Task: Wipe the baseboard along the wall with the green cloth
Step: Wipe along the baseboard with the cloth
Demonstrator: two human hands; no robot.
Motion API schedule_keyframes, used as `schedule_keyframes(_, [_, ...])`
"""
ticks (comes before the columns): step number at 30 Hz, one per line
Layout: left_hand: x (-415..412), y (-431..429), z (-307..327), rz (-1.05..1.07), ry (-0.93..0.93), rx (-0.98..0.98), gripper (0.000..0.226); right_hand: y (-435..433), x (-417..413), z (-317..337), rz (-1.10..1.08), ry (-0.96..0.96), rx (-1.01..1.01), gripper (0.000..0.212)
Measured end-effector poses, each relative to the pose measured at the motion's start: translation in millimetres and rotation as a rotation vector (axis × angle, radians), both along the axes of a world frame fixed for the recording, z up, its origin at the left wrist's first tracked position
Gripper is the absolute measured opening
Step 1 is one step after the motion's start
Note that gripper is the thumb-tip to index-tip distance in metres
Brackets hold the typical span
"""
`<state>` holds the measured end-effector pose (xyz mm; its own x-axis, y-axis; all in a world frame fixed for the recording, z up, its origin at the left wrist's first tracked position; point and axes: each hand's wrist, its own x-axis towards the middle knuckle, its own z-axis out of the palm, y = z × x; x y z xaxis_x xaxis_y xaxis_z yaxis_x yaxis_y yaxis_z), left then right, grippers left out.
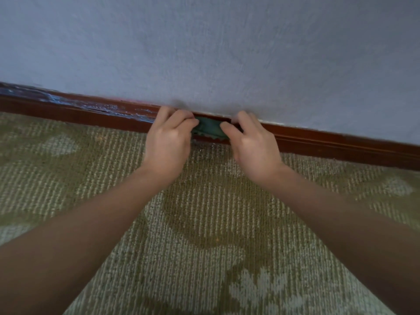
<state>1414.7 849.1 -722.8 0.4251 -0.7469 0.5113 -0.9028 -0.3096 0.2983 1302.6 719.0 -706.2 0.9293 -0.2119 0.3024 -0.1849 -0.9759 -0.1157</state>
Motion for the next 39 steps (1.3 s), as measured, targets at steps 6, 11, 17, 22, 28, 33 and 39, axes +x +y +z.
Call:
schedule_keyframes(6, [8.0,3.7,-2.5,-0.068,-0.041,0.021,0.023,10.4,8.6,-1.1,-0.063,-0.03,0.042,0.034])
schedule_keyframes(11, [17.2,14.5,-6.4,-0.064,-0.01,-0.008,0.02,21.9,16.5,-10.4,-0.066,-0.098,0.107,0.027])
schedule_keyframes(17, [18.4,18.3,-5.9,-0.214,-0.216,-0.015,0.007,20.3,2.4,-12.7,-0.086,-0.123,0.13,0.034])
schedule_keyframes(22, [17.9,35.0,-15.6,-0.144,-0.093,0.003,0.014,32.7,10.4,-14.8,-0.017,-0.098,0.112,0.039])
schedule_keyframes(28, [31.9,28.7,-12.8,-0.15,-0.076,-0.027,0.014,26.4,27.0,-11.4,0.029,-0.13,0.101,0.03])
schedule_keyframes(33, [35.0,21.3,-14.6,-0.199,-0.16,-0.037,0.014,19.0,22.4,-13.4,0.046,-0.112,0.064,0.028])
schedule_keyframes(39, [12.0,0.7,-19.0,-0.175,-0.068,-0.099,0.014,11.0,6.7,-16.6,-0.132,-0.191,0.12,0.034])
